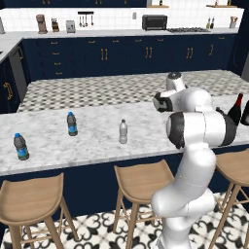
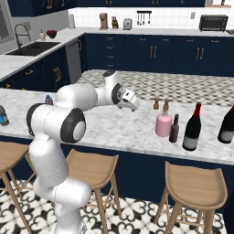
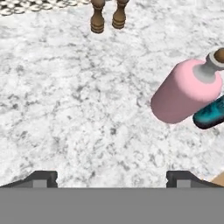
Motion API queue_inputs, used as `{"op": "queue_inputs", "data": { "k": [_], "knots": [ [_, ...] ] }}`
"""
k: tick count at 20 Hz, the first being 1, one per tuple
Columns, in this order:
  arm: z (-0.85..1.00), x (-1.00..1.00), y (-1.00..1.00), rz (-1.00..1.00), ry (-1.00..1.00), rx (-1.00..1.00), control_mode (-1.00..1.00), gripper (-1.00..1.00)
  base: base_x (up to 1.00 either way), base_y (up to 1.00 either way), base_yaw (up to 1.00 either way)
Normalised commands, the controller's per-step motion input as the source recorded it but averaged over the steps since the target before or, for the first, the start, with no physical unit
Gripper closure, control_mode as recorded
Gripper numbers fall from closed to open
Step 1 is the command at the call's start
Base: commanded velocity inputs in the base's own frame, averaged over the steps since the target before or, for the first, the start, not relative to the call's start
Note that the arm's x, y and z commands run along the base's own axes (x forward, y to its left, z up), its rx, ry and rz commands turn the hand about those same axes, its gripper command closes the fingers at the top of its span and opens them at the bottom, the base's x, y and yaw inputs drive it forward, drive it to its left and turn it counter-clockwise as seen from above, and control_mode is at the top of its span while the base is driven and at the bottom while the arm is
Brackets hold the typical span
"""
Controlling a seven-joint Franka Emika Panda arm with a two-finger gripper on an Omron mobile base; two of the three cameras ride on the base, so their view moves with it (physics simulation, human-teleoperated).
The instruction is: Move the plastic bottles in the middle to the plastics group, and the glass bottles in the middle to the glass group.
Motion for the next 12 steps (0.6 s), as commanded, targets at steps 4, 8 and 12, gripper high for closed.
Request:
{"op": "queue_inputs", "data": {
  "k": [4, 8, 12],
  "knots": [
    [0.0, -0.16, 0.84, 0.68, 0.0, 0.0, -1.0, -1.0, 0.0, 0.0, 0.0],
    [0.02, -0.05, 0.85, 0.65, 0.03, 0.0, -1.0, -1.0, 0.0, 0.0, 0.0],
    [0.05, 0.04, 0.91, 0.5, 0.01, 0.0, -1.0, -1.0, 0.0, 0.0, 0.0]
  ]
}}
